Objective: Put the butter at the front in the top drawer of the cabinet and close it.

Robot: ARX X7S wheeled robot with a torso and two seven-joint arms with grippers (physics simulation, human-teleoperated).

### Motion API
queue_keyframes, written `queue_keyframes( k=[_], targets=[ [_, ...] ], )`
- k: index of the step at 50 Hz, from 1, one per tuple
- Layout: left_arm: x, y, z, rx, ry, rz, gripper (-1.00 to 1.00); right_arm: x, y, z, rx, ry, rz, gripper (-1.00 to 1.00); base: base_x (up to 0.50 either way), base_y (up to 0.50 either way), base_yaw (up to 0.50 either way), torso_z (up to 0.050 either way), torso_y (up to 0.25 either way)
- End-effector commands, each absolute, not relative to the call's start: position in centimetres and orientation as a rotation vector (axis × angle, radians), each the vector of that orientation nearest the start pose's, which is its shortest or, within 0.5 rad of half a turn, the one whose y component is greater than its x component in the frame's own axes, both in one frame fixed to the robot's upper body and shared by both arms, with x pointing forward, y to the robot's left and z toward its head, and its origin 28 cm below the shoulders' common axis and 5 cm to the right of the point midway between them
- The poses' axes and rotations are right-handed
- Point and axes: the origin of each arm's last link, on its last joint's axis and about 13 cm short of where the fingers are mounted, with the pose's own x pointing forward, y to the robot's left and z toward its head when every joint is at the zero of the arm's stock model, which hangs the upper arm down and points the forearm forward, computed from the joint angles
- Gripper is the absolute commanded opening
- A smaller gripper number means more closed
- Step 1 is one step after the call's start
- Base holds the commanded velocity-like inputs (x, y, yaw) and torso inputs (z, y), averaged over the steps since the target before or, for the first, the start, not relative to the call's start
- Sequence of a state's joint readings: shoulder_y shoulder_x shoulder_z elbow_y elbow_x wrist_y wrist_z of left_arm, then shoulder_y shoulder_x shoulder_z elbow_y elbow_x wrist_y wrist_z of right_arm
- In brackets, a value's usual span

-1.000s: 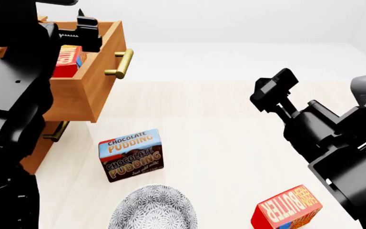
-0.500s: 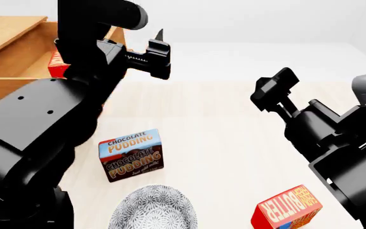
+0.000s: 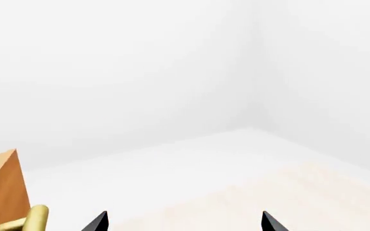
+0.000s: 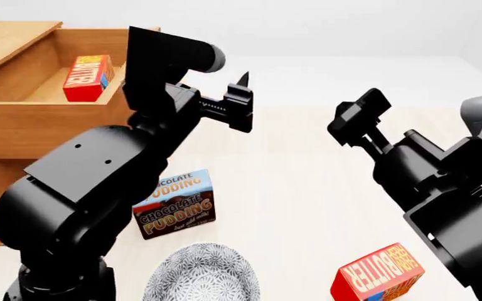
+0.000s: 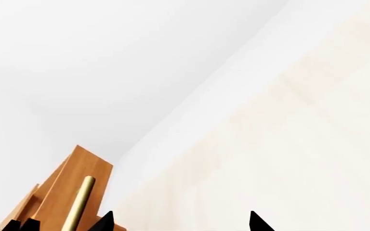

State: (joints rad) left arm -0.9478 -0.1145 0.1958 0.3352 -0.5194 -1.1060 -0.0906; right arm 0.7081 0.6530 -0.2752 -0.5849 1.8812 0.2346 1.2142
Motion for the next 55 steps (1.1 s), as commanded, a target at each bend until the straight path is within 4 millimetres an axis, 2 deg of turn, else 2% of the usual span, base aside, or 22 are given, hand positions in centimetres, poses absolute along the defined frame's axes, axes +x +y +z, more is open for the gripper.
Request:
queue_keyframes(
  k=[1, 13, 30, 55],
  targets=[
    [31.7, 16.9, 24.8, 0.009, -0.068, -0.411, 1.0, 21.2, -10.6, 27.0, 0.794, 0.209, 0.039, 1.0, 0.0, 0.0, 0.0, 0.0, 0.0],
    [33.2, 17.2, 23.7, 0.024, -0.036, -0.379, 1.0, 21.3, -10.7, 26.8, 0.801, 0.212, 0.036, 1.0, 0.0, 0.0, 0.0, 0.0, 0.0],
    [34.0, 17.5, 23.1, 0.039, -0.02, -0.361, 1.0, 21.4, -10.9, 26.5, 0.808, 0.215, 0.036, 1.0, 0.0, 0.0, 0.0, 0.0, 0.0],
    [34.5, 19.2, 22.8, 0.035, -0.015, -0.309, 1.0, 21.4, -10.7, 26.6, 0.803, 0.218, 0.041, 1.0, 0.0, 0.0, 0.0, 0.0, 0.0]
  ],
)
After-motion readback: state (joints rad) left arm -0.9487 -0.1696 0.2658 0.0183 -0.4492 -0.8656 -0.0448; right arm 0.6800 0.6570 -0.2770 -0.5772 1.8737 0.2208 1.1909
